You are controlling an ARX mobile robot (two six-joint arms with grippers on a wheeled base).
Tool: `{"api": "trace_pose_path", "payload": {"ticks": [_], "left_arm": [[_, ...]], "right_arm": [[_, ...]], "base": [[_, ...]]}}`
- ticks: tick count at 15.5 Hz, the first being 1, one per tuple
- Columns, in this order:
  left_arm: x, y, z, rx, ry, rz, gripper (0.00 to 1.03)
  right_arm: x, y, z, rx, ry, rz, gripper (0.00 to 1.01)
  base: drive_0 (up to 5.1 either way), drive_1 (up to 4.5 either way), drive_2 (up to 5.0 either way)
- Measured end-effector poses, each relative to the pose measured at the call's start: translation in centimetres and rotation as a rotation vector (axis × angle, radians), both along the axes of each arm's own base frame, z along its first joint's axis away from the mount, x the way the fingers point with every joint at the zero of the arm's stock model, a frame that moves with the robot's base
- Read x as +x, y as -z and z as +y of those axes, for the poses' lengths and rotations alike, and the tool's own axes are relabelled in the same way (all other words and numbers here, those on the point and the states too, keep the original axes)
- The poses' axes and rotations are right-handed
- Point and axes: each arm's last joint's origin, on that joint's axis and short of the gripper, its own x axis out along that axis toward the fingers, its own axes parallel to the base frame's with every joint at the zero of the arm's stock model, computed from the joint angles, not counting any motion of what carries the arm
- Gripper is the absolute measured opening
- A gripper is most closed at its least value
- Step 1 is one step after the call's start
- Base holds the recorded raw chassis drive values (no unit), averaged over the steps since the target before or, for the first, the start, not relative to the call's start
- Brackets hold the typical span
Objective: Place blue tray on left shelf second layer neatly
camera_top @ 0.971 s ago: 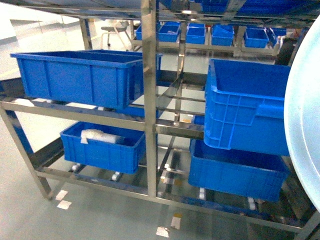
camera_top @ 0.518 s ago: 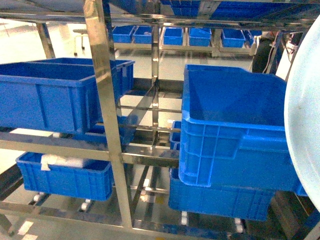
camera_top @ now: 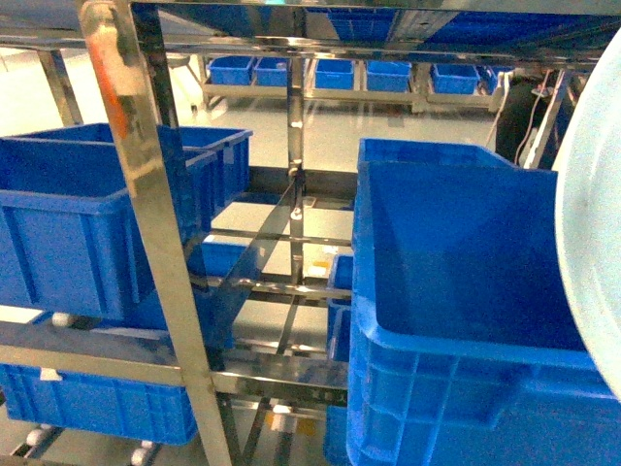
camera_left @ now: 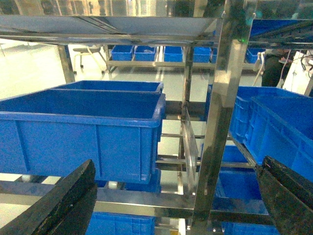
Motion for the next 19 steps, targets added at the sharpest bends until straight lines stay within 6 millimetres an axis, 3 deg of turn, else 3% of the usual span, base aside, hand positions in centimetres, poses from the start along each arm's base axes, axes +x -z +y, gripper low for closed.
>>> {"api": "trace_pose_path", "payload": {"ticks": [19], "left_arm": [[0.0, 0.02, 0.0, 0.0, 0.0, 0.002, 0.98]], "right_arm": [[0.03, 0.04, 0.0, 0.0, 0.0, 0.005, 0.02]], "base": [[0.0, 0.22, -0.2]]}}
